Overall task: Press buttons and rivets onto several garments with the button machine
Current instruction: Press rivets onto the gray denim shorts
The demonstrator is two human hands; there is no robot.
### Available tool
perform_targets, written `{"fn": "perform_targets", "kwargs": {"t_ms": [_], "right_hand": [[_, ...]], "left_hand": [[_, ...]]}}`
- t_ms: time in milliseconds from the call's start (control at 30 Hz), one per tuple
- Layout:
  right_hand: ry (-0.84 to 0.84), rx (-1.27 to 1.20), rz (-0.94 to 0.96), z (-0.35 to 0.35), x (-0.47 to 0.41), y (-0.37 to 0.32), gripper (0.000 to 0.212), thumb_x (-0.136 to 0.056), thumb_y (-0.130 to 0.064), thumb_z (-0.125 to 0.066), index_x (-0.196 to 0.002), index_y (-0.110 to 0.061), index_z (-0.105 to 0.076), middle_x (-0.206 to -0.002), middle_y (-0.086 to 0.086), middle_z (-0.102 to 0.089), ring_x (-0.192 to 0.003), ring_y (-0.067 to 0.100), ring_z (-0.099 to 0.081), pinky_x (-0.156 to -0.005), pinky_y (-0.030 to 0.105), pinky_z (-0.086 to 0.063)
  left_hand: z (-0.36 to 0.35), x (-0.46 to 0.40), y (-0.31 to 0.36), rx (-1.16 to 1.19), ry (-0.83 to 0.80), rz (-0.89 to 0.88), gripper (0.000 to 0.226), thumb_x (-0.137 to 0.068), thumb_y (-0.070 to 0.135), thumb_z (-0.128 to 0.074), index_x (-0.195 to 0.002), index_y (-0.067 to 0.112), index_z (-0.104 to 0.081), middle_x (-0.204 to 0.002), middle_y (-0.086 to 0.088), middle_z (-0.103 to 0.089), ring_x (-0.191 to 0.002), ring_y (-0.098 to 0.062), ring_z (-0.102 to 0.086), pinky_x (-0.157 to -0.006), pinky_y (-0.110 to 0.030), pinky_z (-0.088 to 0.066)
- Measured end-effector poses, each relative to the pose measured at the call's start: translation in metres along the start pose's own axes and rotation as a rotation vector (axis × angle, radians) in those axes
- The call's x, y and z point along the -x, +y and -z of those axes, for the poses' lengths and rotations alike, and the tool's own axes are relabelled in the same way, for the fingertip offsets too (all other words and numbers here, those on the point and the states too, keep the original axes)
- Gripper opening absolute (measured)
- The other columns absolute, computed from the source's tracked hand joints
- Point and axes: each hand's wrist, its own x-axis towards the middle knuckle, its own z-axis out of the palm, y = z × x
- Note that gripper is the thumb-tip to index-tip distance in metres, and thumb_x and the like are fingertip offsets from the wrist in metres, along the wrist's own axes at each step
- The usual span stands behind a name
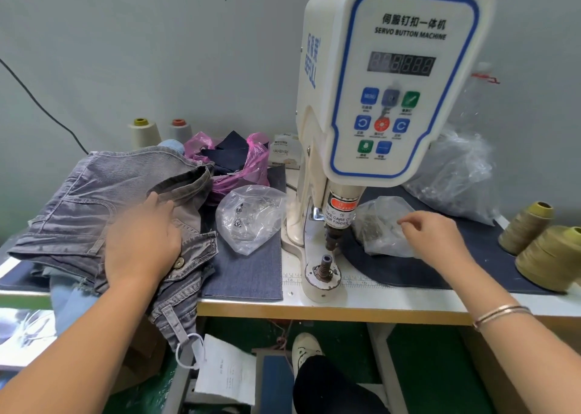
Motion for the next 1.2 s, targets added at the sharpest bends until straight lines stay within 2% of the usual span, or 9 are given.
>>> {"fn": "perform_targets", "kwargs": {"t_ms": [100,233,467,600,700,867,967,1067,1200], "right_hand": [[-0.295,0.354,-0.058,-0.009,-0.016,-0.006,0.035,-0.096,-0.013,-0.041,-0.12,-0.022,-0.064,-0.123,0.01,-0.06,-0.11,0.03,-0.055,-0.086,0.033,-0.046],[-0.441,0.436,-0.146,-0.018,-0.033,-0.026,0.035,-0.098,-0.022,-0.04,-0.128,-0.014,-0.055,-0.128,0.013,-0.054,-0.117,0.032,-0.051,-0.093,0.037,-0.042],[-0.266,0.377,-0.118,-0.055,-0.035,-0.016,0.028,-0.095,-0.023,-0.045,-0.115,-0.02,-0.064,-0.118,0.011,-0.061,-0.11,0.033,-0.056,-0.091,0.036,-0.042],[-0.062,0.365,0.011,-0.071,-0.03,0.002,0.018,-0.092,-0.02,-0.047,-0.098,-0.02,-0.065,-0.095,0.011,-0.067,-0.087,0.033,-0.061,-0.069,0.033,-0.038],[0.017,0.352,0.058,-0.079,-0.028,0.01,0.014,-0.092,-0.019,-0.049,-0.096,-0.019,-0.062,-0.087,0.008,-0.066,-0.08,0.03,-0.06,-0.066,0.031,-0.035],[0.007,0.361,0.04,-0.084,-0.029,0.013,0.015,-0.094,-0.018,-0.048,-0.103,-0.016,-0.059,-0.092,0.008,-0.066,-0.088,0.03,-0.063,-0.073,0.034,-0.046],[-0.003,0.308,0.009,-0.087,-0.028,0.013,0.015,-0.094,-0.015,-0.044,-0.103,-0.016,-0.056,-0.095,0.009,-0.065,-0.089,0.031,-0.063,-0.068,0.034,-0.044],[-0.016,0.456,0.029,-0.089,-0.024,0.012,0.02,-0.093,-0.011,-0.049,-0.112,-0.01,-0.057,-0.097,0.01,-0.068,-0.089,0.029,-0.066,-0.07,0.038,-0.054],[-0.048,0.561,0.056,-0.089,-0.021,0.011,0.025,-0.094,-0.011,-0.049,-0.119,-0.008,-0.055,-0.104,0.011,-0.068,-0.094,0.028,-0.067,-0.073,0.04,-0.055]], "left_hand": [[0.001,0.001,0.0,0.001,-0.012,0.006,0.06,-0.082,0.035,-0.03,-0.134,0.019,-0.056,-0.148,-0.008,-0.044,-0.127,-0.034,-0.046,-0.101,-0.051,-0.035],[0.001,0.001,0.001,0.006,-0.018,0.005,0.06,-0.082,0.035,-0.03,-0.133,0.019,-0.057,-0.148,-0.009,-0.045,-0.126,-0.034,-0.046,-0.101,-0.052,-0.035],[0.002,0.0,0.001,0.012,-0.023,-0.007,0.06,-0.082,0.034,-0.03,-0.133,0.017,-0.057,-0.147,-0.01,-0.046,-0.125,-0.036,-0.047,-0.099,-0.053,-0.037],[0.004,-0.001,0.002,-0.002,-0.03,-0.011,0.059,-0.083,0.035,-0.03,-0.133,0.018,-0.057,-0.147,-0.01,-0.046,-0.124,-0.036,-0.048,-0.099,-0.053,-0.037],[0.004,0.0,0.001,-0.009,-0.033,-0.01,0.059,-0.083,0.034,-0.031,-0.132,0.018,-0.057,-0.146,-0.01,-0.046,-0.123,-0.036,-0.049,-0.098,-0.054,-0.038],[0.006,0.0,0.001,-0.026,-0.051,-0.01,0.057,-0.084,0.034,-0.032,-0.132,0.018,-0.057,-0.146,-0.01,-0.047,-0.123,-0.036,-0.049,-0.097,-0.054,-0.039],[0.006,0.001,0.003,-0.033,-0.06,0.0,0.059,-0.083,0.035,-0.029,-0.133,0.019,-0.057,-0.147,-0.009,-0.046,-0.124,-0.035,-0.048,-0.098,-0.054,-0.038],[0.007,0.001,0.003,-0.032,-0.054,0.002,0.06,-0.083,0.035,-0.029,-0.133,0.019,-0.057,-0.147,-0.009,-0.046,-0.125,-0.035,-0.047,-0.098,-0.053,-0.038],[0.009,0.001,0.005,-0.018,-0.053,0.006,0.059,-0.082,0.034,-0.03,-0.132,0.018,-0.058,-0.146,-0.01,-0.047,-0.124,-0.036,-0.048,-0.098,-0.053,-0.038]]}}
